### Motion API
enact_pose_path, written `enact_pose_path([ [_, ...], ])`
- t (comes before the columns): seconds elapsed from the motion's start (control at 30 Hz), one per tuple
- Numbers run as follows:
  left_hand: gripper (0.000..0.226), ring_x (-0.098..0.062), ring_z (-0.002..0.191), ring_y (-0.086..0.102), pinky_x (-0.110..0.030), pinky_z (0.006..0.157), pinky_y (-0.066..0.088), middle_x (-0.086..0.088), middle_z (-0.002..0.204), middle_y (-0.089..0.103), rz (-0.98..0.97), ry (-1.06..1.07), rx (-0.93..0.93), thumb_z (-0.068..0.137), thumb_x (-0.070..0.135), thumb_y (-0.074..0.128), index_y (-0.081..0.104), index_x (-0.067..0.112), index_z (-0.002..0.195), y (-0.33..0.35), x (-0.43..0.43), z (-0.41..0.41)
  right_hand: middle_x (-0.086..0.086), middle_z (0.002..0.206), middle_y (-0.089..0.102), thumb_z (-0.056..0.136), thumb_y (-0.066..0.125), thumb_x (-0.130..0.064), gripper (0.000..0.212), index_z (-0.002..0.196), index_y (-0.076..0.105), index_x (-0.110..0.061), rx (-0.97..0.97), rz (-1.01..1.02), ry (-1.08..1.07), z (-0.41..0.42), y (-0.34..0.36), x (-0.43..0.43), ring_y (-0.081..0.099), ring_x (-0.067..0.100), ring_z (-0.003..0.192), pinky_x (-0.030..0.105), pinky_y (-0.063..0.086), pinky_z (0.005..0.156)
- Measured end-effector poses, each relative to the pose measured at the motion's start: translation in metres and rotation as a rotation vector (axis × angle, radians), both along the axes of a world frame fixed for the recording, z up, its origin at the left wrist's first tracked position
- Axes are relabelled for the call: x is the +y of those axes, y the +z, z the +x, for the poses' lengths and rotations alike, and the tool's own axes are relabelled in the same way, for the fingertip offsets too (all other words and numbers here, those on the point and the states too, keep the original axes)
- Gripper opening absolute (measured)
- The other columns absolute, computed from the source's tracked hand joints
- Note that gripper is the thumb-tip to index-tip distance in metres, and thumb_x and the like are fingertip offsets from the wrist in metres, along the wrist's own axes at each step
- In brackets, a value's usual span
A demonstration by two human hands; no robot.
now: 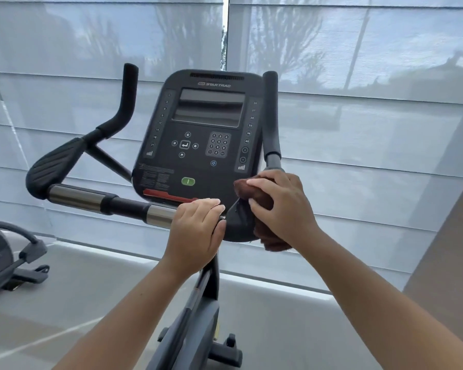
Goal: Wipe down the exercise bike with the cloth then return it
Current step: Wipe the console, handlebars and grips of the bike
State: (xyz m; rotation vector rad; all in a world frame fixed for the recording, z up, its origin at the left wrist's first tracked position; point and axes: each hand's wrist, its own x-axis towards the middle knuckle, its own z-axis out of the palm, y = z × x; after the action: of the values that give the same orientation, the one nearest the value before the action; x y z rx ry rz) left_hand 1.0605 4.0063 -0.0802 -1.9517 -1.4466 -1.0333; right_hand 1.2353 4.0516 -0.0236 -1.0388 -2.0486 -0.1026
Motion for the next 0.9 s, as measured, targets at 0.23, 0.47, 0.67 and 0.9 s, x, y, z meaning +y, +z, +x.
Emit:
enact_pose_path([
  [0.23, 0.041, -0.027, 0.08, 0.059, -0.036, 0.077, 0.04, -0.008, 0.086, 0.066, 0.034, -0.031, -0.008, 0.093, 0.029, 0.031, 0.064, 0.006, 0.09, -0.006, -0.002, -0.004, -0.002, 0.115, 0.053, 0.084, 0.056, -0.021, 0.03, 0.112, 0.062, -0.029, -0.074, -0.13, -0.093, -0.011, 0.03, 0.023, 0.041, 0.03, 0.106, 0.033, 0.039, 0.087],
  [0.47, 0.035, -0.025, 0.076, 0.059, -0.032, 0.075, 0.037, -0.007, 0.081, 0.066, 0.105, -0.038, -0.051, 0.089, 0.027, 0.036, 0.064, 0.007, 0.084, -0.009, 0.004, -0.002, 0.002, 0.113, 0.058, 0.072, 0.066, -0.009, 0.032, 0.102, 0.068, -0.02, 0.005, 0.071, -0.031, -0.009, -0.014, -0.038, 0.045, 0.03, 0.097, 0.03, 0.041, 0.079],
  [0.67, 0.04, -0.025, 0.07, 0.058, -0.033, 0.07, 0.037, -0.008, 0.075, 0.064, 0.178, -0.024, -0.017, 0.089, 0.029, 0.032, 0.063, 0.007, 0.079, -0.011, 0.011, -0.004, 0.002, 0.107, 0.06, 0.072, 0.066, -0.005, 0.036, 0.105, 0.068, -0.019, 0.07, 0.014, 0.152, 0.014, 0.006, -0.031, 0.054, 0.026, 0.1, 0.029, 0.041, 0.092],
  [0.9, 0.042, -0.024, 0.071, 0.06, -0.031, 0.072, 0.039, -0.007, 0.076, 0.067, 0.233, -0.028, -0.023, 0.09, 0.031, 0.031, 0.064, 0.008, 0.08, -0.016, 0.018, -0.005, 0.009, 0.124, 0.053, 0.079, 0.067, -0.011, 0.036, 0.113, 0.065, -0.018, -0.097, 0.006, 0.081, 0.016, 0.038, 0.021, 0.045, 0.031, 0.115, 0.023, 0.026, 0.104],
])
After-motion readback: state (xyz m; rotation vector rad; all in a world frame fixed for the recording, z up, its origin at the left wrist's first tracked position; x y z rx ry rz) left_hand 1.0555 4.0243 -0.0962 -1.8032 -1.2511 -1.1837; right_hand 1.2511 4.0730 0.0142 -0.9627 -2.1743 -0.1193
